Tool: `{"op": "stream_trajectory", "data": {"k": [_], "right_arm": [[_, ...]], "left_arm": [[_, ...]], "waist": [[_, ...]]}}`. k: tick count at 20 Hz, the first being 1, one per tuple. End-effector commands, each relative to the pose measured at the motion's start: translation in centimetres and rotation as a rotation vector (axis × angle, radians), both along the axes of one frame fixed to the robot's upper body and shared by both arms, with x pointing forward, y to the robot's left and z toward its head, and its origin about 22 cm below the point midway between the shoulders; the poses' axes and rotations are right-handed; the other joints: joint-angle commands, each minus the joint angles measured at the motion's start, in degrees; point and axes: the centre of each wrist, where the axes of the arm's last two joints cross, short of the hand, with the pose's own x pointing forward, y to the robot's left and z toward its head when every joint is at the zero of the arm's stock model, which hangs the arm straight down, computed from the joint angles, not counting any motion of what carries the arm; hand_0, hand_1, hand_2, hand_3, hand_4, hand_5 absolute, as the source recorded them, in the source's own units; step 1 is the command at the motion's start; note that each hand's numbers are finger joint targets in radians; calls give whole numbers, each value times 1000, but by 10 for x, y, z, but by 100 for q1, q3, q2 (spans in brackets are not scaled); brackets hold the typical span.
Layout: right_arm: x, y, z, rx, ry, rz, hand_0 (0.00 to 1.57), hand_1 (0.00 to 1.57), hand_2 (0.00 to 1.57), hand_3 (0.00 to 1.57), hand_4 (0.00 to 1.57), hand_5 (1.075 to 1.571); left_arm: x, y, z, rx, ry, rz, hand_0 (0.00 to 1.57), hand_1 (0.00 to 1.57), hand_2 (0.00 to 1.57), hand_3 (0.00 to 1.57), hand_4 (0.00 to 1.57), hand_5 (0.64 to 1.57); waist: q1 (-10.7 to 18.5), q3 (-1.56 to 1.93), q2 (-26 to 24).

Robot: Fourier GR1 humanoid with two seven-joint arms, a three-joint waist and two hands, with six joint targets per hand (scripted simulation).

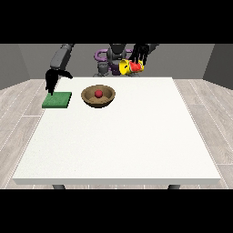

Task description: Pick the cup and pour the ball into the bowl, then pick the bowl and place it on the pad

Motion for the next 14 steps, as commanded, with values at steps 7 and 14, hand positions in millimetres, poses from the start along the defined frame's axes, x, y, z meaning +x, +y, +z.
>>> {"op": "stream_trajectory", "data": {"k": [7,14], "right_arm": [[24,32,11,74,-100,12,0,0,0,0,358,1569],[48,99,14,69,-75,142,0,0,0,0,331,1559]], "left_arm": [[8,51,-5,-676,157,-127,959,959,932,634,862,1540],[3,72,-48,-982,259,-167,0,0,0,0,0,1531]], "waist": [[-9,-1,1062],[-552,7,1171]]}}
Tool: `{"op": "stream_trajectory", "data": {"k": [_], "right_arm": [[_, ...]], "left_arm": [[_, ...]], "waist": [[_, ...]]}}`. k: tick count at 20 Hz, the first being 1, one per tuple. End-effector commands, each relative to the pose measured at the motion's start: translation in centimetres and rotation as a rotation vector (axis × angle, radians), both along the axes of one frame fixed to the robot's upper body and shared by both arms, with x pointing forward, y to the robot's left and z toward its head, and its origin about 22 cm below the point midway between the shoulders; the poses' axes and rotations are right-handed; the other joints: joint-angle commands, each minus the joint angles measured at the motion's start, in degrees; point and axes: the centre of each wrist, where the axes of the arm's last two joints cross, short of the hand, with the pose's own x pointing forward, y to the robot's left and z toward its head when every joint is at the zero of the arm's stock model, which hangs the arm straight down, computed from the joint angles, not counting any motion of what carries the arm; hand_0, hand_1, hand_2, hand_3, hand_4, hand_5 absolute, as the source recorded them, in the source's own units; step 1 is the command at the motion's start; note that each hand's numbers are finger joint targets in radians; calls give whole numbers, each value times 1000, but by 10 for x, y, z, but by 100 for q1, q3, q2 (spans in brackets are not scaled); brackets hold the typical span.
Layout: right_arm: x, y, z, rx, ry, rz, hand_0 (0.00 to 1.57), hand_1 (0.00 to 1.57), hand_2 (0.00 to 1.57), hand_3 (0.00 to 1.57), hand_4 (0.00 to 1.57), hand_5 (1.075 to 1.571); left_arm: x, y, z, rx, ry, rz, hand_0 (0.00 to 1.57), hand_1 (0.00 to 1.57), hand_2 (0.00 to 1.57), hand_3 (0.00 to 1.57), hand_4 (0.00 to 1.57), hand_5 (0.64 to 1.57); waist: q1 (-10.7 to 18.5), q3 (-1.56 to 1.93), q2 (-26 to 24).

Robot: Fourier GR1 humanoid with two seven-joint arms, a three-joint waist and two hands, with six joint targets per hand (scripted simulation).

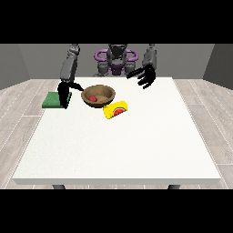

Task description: Pick the cup and pour the ball into the bowl, then pick the bowl and place it on the pad

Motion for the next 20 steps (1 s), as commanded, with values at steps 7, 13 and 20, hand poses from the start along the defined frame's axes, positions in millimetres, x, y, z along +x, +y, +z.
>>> {"op": "stream_trajectory", "data": {"k": [7,13,20], "right_arm": [[-20,57,-50,-21,140,119,0,0,0,0,0,1543],[-13,49,-51,7,170,86,0,0,0,0,208,1546],[-9,45,-54,58,42,2,0,0,0,0,133,1531]], "left_arm": [[5,38,-37,-165,135,-18,0,0,0,0,0,1526],[-3,26,-38,-157,147,-56,0,0,0,0,0,1547],[7,19,38,-124,-21,-136,0,0,0,0,0,1557]], "waist": [[-552,21,-584],[-238,24,-551],[227,30,335]]}}
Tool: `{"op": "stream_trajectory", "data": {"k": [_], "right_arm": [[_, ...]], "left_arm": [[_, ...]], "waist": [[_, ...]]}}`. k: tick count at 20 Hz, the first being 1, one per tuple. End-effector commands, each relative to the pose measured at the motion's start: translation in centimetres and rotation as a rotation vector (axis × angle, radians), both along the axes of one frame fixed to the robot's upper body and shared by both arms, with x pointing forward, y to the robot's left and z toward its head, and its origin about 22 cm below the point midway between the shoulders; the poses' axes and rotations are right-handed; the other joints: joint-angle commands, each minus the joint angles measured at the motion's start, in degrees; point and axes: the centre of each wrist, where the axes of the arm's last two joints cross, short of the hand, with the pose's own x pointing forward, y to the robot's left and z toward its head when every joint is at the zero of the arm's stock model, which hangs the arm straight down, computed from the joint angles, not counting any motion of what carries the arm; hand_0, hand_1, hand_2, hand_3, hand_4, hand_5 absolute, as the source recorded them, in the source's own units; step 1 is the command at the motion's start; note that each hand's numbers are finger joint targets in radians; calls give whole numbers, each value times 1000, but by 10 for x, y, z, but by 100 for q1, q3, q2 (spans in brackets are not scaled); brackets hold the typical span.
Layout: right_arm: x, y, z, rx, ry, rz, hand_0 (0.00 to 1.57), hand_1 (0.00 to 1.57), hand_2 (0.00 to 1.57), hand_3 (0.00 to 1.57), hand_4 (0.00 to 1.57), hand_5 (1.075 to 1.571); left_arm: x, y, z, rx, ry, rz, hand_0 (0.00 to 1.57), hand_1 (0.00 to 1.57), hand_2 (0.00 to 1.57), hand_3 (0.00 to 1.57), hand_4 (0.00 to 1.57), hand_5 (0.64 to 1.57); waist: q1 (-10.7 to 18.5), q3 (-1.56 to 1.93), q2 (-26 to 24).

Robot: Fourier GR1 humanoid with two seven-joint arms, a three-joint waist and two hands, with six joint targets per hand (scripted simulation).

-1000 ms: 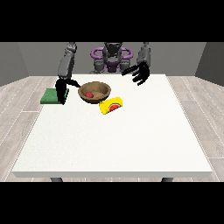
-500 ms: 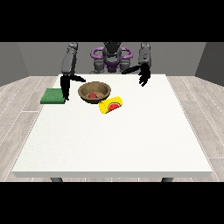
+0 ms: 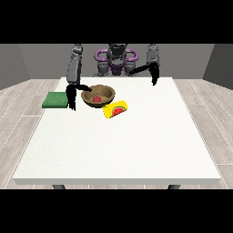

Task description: Pick the cup and pour the ball into the bowl, then pick the bowl and place it on the pad

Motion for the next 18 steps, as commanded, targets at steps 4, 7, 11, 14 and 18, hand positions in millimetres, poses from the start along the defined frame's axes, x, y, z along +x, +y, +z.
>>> {"op": "stream_trajectory", "data": {"k": [4,7,11,14,18], "right_arm": [[-1,24,-16,66,67,8,0,0,0,0,205,1527],[11,35,-6,79,57,-34,0,0,0,0,244,1532],[21,73,2,85,143,33,0,0,0,0,362,1546],[13,102,-11,79,141,51,0,0,0,0,384,1552],[10,47,-15,111,169,-40,0,0,0,0,375,1550]], "left_arm": [[-7,-7,0,17,33,-31,0,0,0,0,0,1558],[-12,-18,2,14,-8,-51,0,0,0,0,0,1562],[-6,31,-27,-5,98,11,0,0,0,0,0,1564],[-10,21,-39,6,107,61,0,0,0,0,0,1564],[-16,12,-6,4,39,-42,0,0,0,0,0,1566]], "waist": [[225,85,-10],[395,84,37],[44,77,-538],[-180,80,-600],[345,86,-186]]}}
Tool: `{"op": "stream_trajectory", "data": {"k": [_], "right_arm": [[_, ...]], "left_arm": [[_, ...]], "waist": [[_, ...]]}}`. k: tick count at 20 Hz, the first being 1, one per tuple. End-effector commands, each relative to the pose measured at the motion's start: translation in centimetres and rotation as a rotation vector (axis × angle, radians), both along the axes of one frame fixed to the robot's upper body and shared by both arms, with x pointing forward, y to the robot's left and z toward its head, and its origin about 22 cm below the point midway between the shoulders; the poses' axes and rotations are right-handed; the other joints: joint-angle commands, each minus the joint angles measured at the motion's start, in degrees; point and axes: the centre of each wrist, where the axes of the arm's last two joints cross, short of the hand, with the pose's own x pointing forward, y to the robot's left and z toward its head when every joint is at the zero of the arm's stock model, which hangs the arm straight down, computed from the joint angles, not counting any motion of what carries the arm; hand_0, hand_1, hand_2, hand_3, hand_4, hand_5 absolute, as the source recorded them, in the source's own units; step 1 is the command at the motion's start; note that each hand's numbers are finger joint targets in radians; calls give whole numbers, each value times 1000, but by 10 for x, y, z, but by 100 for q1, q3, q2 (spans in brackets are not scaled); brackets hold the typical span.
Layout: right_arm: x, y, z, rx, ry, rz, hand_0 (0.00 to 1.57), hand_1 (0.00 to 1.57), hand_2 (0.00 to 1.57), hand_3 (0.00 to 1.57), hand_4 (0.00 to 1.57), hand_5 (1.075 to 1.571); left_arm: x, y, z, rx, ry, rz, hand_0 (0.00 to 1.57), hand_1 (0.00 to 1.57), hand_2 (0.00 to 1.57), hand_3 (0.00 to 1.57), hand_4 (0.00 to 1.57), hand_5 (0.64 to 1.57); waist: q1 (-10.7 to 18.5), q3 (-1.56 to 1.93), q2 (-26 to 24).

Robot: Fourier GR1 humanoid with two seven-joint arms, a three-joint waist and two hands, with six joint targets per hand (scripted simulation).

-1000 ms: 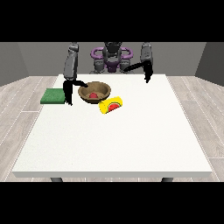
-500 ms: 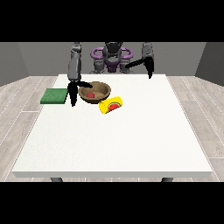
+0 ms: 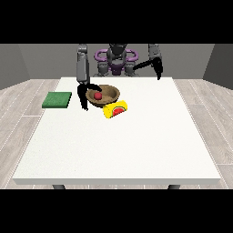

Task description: Pick the cup and pour the ball into the bowl, then pick the bowl and place it on the pad

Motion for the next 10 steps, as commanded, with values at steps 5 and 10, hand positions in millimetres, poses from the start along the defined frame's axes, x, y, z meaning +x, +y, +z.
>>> {"op": "stream_trajectory", "data": {"k": [5,10], "right_arm": [[-9,-11,-13,-176,253,-61,1571,1571,1571,1571,1054,1551],[-2,-15,-2,-247,300,-74,1571,1571,1571,1571,1025,1554]], "left_arm": [[4,5,8,6,-36,-16,0,0,0,0,0,1568],[-1,16,-12,-7,45,30,0,0,0,0,0,1570]], "waist": [[190,23,267],[31,26,-181]]}}
